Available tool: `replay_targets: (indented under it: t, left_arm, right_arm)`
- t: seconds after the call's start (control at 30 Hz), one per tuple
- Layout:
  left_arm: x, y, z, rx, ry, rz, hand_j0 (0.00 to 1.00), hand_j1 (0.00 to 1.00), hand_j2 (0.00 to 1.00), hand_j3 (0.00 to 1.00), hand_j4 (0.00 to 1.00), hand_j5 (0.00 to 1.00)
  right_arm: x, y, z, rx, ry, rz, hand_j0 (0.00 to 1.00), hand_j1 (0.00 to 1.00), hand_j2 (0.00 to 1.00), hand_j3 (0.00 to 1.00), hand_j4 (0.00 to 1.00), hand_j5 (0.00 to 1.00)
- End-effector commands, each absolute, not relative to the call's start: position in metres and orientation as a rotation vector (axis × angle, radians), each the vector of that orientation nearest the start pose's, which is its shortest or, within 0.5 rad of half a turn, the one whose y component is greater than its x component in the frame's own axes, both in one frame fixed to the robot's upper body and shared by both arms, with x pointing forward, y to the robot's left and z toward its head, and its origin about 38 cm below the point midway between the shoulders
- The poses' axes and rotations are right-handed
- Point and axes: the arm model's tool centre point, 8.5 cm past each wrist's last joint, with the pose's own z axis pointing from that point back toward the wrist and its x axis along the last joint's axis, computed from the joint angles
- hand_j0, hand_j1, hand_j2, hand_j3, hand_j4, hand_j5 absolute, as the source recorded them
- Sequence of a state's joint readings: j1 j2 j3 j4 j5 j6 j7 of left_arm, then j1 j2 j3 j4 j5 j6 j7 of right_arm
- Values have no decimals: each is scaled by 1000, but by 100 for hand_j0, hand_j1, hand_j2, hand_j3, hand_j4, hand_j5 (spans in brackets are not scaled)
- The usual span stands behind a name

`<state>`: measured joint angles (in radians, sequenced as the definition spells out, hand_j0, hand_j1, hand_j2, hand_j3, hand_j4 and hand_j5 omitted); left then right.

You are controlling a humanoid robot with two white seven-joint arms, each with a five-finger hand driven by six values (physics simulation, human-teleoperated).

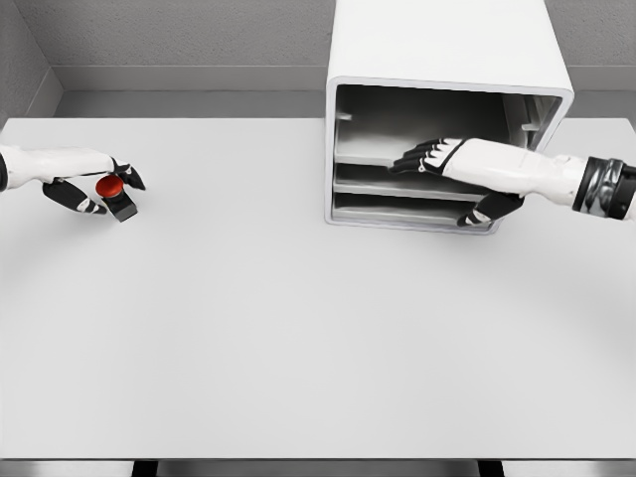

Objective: Slide open multi-storey tabletop storage cabinets and put open load switch and slide close multi-storey tabletop storage cabinets

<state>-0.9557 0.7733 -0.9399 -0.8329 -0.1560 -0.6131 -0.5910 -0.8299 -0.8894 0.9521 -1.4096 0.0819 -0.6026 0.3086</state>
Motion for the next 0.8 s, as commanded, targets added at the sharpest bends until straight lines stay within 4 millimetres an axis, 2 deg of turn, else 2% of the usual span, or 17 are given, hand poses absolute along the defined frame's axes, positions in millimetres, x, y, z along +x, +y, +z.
replay_targets:
  t: [0.0, 0.33, 0.53, 0.6, 0.77]
  left_arm:
    - [500, 397, 189, 319, -1100, -1794, 65, 65, 65, 65, 65, 65]
    - [500, 397, 189, 317, -1099, -1796, 45, 45, 45, 45, 45, 45]
    - [502, 395, 192, 320, -1112, -1792, 42, 42, 42, 42, 42, 42]
    - [503, 394, 195, 321, -1120, -1790, 42, 42, 42, 42, 42, 42]
    - [510, 389, 213, 346, -1154, -1799, 42, 42, 42, 42, 42, 42]
  right_arm:
    - [438, -284, 227, -182, -1634, 1914, 100, 100, 100, 100, 100, 100]
    - [420, -294, 239, -196, -1652, 1930, 100, 100, 100, 100, 100, 100]
    - [408, -293, 244, -187, -1670, 1946, 100, 100, 100, 100, 100, 100]
    - [406, -300, 247, -203, -1661, 1944, 100, 100, 100, 100, 100, 100]
    - [402, -301, 236, -181, -1646, 1932, 100, 100, 100, 100, 100, 100]
